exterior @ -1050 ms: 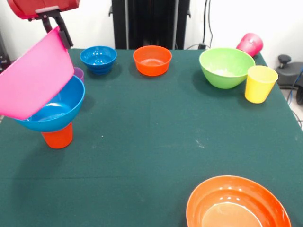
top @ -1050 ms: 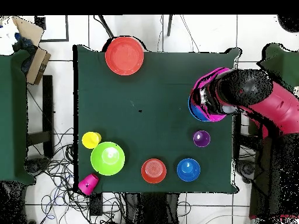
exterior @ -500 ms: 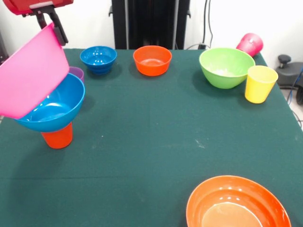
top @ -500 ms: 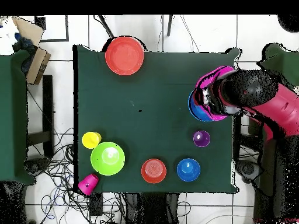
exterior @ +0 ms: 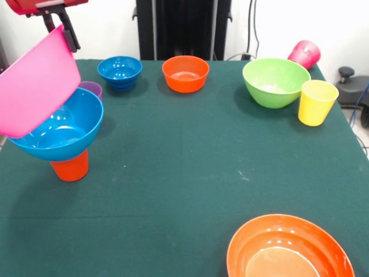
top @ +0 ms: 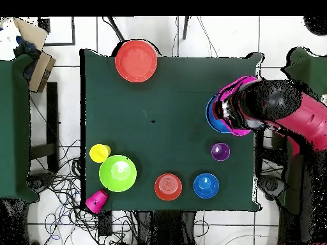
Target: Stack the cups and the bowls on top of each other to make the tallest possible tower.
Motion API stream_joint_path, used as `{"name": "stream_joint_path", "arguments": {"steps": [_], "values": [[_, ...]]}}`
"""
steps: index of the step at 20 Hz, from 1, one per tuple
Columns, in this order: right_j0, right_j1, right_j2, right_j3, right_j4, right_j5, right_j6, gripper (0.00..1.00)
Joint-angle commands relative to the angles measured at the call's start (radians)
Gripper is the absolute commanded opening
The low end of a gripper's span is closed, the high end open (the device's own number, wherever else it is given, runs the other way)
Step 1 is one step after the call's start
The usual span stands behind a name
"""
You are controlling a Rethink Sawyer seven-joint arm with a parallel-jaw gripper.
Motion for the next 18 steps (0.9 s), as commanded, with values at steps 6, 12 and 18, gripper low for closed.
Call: {"name": "stream_joint_path", "arguments": {"steps": [6,12,18], "values": [[-0.001,-0.007,0.096,0.078,-0.114,-0.066,-0.131,0.00],[0.001,-0.007,0.102,0.074,-0.130,-0.067,-0.118,0.00],[-0.002,-0.012,0.105,0.084,-0.149,-0.078,-0.117,0.00]]}}
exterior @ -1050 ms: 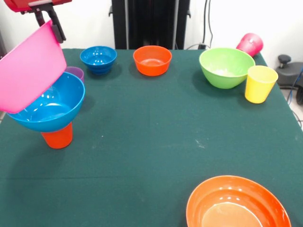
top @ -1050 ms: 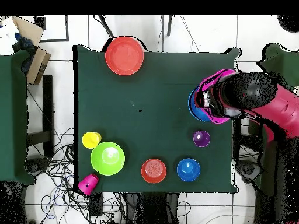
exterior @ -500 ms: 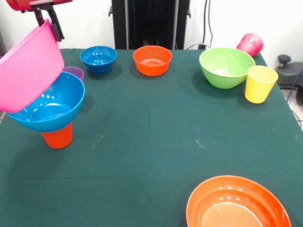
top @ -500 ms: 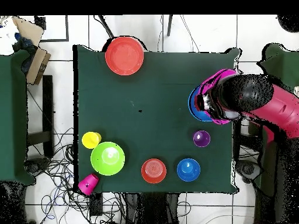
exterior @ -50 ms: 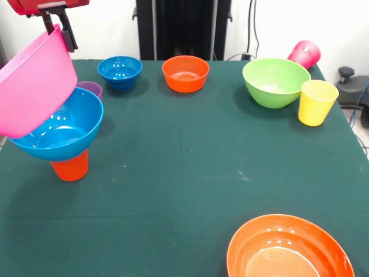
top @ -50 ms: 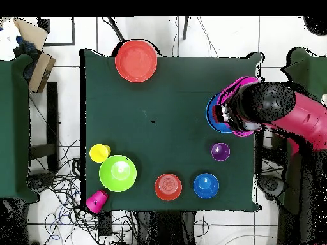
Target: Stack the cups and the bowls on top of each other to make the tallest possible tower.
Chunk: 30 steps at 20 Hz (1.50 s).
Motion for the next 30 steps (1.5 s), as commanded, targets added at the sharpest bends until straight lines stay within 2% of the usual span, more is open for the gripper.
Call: {"name": "stream_joint_path", "arguments": {"steps": [1,30], "values": [[-0.001,-0.004,0.089,0.080,-0.076,-0.080,-0.117,0.00],[0.024,-0.031,0.085,0.092,-0.110,-0.076,-0.121,0.00]]}}
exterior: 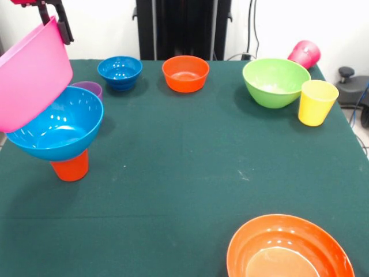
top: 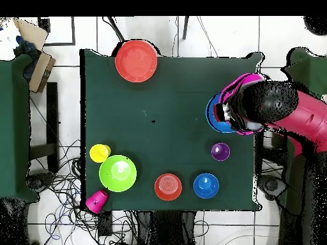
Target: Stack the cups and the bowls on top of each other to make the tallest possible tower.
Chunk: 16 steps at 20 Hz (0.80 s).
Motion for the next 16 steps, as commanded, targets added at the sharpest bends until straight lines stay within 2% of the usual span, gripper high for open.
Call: {"name": "stream_joint_path", "arguments": {"steps": [1,16], "values": [[0.025,-0.003,0.080,0.091,-0.103,-0.078,-0.119,0.00],[0.036,-0.002,0.077,0.093,-0.125,-0.079,-0.124,0.00]]}}
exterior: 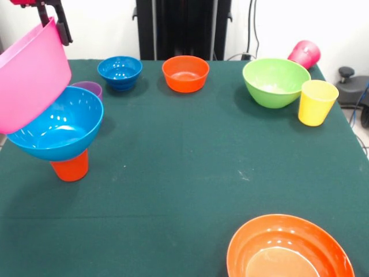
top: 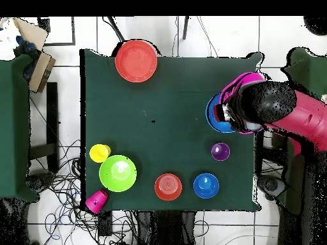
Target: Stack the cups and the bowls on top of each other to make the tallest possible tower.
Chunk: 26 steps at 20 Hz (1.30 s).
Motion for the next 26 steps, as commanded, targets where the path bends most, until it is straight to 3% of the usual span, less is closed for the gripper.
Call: {"name": "stream_joint_path", "arguments": {"steps": [1,12,26], "values": [[0.033,-0.001,0.079,0.091,-0.103,-0.068,-0.122,0.00],[0.037,-0.009,0.091,0.108,-0.137,-0.084,-0.108,0.00],[0.094,-0.027,0.061,0.132,-0.178,-0.107,-0.033,0.00]]}}
